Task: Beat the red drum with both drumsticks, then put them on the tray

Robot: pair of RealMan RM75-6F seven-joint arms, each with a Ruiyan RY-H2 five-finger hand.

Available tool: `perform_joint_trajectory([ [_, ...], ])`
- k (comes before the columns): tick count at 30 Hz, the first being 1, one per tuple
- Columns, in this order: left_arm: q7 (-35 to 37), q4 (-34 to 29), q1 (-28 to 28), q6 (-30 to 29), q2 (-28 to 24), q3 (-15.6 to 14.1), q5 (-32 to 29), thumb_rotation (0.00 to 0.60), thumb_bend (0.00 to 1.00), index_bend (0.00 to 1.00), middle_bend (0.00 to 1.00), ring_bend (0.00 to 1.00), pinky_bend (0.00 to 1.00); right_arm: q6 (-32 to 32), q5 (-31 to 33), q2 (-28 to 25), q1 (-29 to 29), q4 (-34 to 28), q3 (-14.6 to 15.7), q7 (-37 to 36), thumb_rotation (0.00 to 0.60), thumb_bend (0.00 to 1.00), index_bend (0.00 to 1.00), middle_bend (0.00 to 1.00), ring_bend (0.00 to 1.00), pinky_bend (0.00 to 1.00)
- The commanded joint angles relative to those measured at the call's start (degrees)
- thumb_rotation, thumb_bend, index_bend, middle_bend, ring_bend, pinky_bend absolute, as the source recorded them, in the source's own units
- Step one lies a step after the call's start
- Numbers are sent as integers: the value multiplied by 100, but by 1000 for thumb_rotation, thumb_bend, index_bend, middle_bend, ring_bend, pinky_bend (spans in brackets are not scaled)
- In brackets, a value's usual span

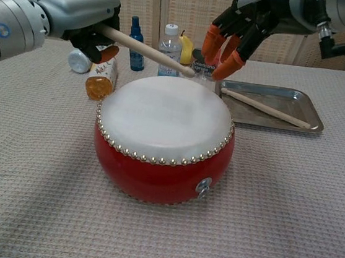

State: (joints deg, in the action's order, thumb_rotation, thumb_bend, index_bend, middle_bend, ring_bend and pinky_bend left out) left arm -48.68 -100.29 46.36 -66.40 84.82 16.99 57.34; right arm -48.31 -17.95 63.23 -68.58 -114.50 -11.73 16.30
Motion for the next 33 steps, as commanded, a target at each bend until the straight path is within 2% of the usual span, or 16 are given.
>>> perform_joint_trajectory([
  [1,-242,-18,110,-127,114,52,-187,600,501,989,1000,1000,1000,-140,232,283,-173,5,-18,71,600,56,423,296,290,357],
  [5,-532,-131,236,-343,255,119,-488,600,499,987,1000,1000,1000,-476,337,603,-321,135,-23,257,600,55,424,296,277,357],
  [16,-848,-144,506,-642,530,129,-917,600,499,985,1000,1000,1000,-920,476,1130,-463,336,-294,374,600,55,424,296,275,357],
  [21,-917,-145,610,-720,589,141,-1066,600,500,983,1000,1000,1000,-1041,609,1364,-529,468,-350,517,600,55,473,312,289,357],
  [23,-936,-146,645,-734,598,142,-1107,600,500,983,1000,1000,1000,-1116,631,1449,-548,518,-344,596,600,80,515,327,299,357],
  [27,-997,-129,732,-776,628,120,-1152,600,499,983,1000,1000,1000,-1264,654,1654,-555,640,-370,706,600,223,615,348,316,357],
  [33,-1093,-87,839,-877,714,59,-1134,600,499,983,1000,1000,1000,-1342,599,1860,-508,763,-492,737,600,308,659,366,339,373],
])
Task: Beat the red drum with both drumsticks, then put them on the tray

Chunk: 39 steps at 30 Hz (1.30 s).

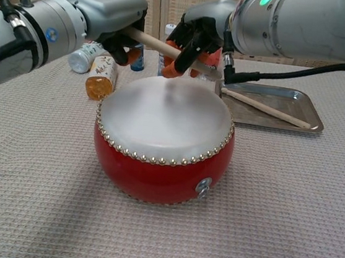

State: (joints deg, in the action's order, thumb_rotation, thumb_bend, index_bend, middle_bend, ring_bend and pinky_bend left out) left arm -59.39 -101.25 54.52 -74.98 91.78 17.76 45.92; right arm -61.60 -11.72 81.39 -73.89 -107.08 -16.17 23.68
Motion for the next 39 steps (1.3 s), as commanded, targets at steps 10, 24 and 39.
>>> perform_joint_trajectory([
  [10,-115,139,128,-108,129,-124,10,600,499,979,1000,1000,1000,-125,-184,213,147,121,-219,26,600,361,722,427,402,428],
  [24,-104,150,174,-186,127,-170,16,600,494,869,1000,1000,1000,-214,-454,436,360,240,-346,42,600,611,800,554,575,637],
  [39,-185,15,205,-266,76,-176,-80,600,459,686,963,988,1000,-25,-876,524,722,342,-501,-315,600,744,875,621,690,772],
])
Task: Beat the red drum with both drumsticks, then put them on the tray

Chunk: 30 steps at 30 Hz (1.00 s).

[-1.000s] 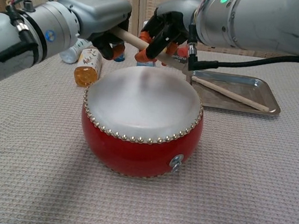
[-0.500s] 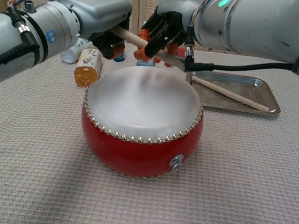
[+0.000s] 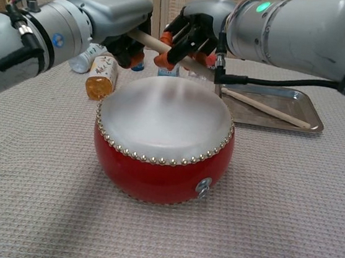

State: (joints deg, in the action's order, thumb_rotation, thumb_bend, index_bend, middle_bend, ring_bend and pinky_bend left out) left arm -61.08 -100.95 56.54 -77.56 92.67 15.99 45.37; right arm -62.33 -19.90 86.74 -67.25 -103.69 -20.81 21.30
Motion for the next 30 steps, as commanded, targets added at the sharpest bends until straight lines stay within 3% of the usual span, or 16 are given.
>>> perform_joint_trajectory([
  [1,-23,-20,4,-10,-21,1,-32,600,451,666,942,976,1000,61,-86,-16,85,7,-51,-113,600,745,884,626,693,776],
  [9,-51,-86,-1,-105,-70,4,-45,600,388,459,784,856,1000,189,-247,-23,226,88,-60,-223,600,750,930,655,713,799],
  [15,-49,-165,-9,-141,-130,10,-56,600,355,269,548,634,981,227,-302,-19,271,93,-87,-239,600,751,942,661,714,801],
  [20,-8,-228,-3,-96,-179,10,-72,600,334,129,349,437,774,224,-341,5,295,89,-107,-240,600,751,952,667,719,806],
  [27,120,-292,7,60,-288,29,-171,600,309,0,109,72,344,214,-441,37,348,124,-126,-274,600,753,983,685,736,826],
  [30,198,-269,-1,77,-301,7,-131,600,308,0,64,17,290,234,-516,58,386,161,-115,-313,600,754,997,694,741,831],
])
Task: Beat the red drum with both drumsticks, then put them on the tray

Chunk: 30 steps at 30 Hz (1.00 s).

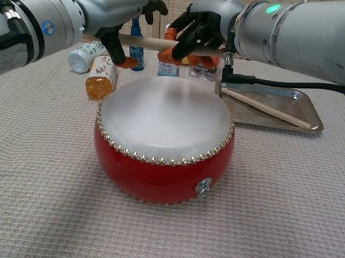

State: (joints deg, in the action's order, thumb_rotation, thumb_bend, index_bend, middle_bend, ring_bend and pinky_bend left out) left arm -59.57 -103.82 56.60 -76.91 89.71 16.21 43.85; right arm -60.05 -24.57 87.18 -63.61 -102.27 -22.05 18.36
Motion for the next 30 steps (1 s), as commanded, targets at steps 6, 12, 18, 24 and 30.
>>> perform_joint_trajectory([
  [6,120,5,-15,-4,-70,-7,39,600,309,0,15,0,254,25,-260,21,95,26,19,-81,600,759,1000,702,747,837],
  [12,177,-18,-47,-20,-168,0,-2,600,308,0,0,0,233,36,-386,-42,192,-35,32,-133,600,761,1000,705,749,839],
  [18,265,-71,-118,2,-363,0,-100,600,308,0,0,0,220,-23,-525,-217,343,-190,84,-146,600,763,1000,708,751,841],
  [24,310,-6,-210,22,-571,-82,-160,600,309,0,0,0,219,-51,-759,-585,656,-463,165,-308,600,763,1000,709,751,841],
  [30,391,109,-312,49,-737,-166,-199,600,308,0,0,0,219,-63,-1017,-1070,1062,-728,269,-562,600,763,1000,709,751,841],
])
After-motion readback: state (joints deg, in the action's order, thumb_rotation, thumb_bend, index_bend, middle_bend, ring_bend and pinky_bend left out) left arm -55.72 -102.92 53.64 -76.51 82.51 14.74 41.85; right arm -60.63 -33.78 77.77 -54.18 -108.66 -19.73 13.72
